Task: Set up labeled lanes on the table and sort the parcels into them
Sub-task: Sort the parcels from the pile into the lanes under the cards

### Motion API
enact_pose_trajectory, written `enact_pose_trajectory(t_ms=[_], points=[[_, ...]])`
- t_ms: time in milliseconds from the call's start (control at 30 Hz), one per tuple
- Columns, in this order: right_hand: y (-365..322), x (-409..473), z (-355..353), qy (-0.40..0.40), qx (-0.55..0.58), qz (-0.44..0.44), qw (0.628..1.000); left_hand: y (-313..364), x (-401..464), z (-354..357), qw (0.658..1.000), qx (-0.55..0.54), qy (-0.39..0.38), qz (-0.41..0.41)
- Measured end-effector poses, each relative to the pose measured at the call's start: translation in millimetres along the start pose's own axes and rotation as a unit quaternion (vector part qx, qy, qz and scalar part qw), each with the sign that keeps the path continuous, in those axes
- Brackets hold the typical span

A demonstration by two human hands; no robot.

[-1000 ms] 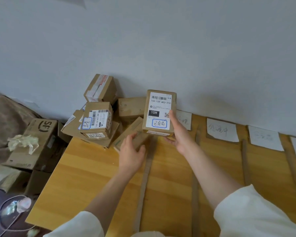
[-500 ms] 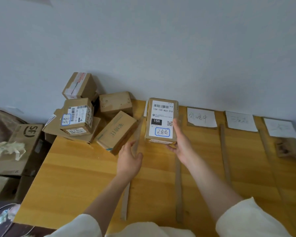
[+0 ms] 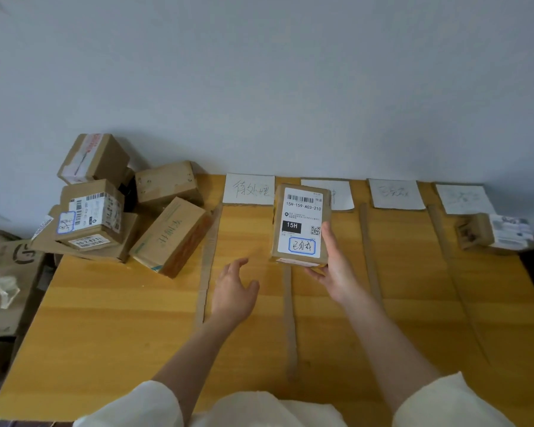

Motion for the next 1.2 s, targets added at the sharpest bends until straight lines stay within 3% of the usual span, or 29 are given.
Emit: enact_pose_trajectory(t_ms=[633,1200], points=[[-8,15,-134,0.069,0.089,0.027,0.993,88,-4,104,0.99,0.095,-0.084,0.06],[-24,46,-243,0.2,0.117,0.042,0.972,114,4,181,0.946,0.242,-0.208,0.066]])
Point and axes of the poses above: each hand's wrist, its own x-axis towards the middle knuckle, its own z-axis out of the palm, y = z × x, the point moved 6 cm from there along x, towards the middle knuckle
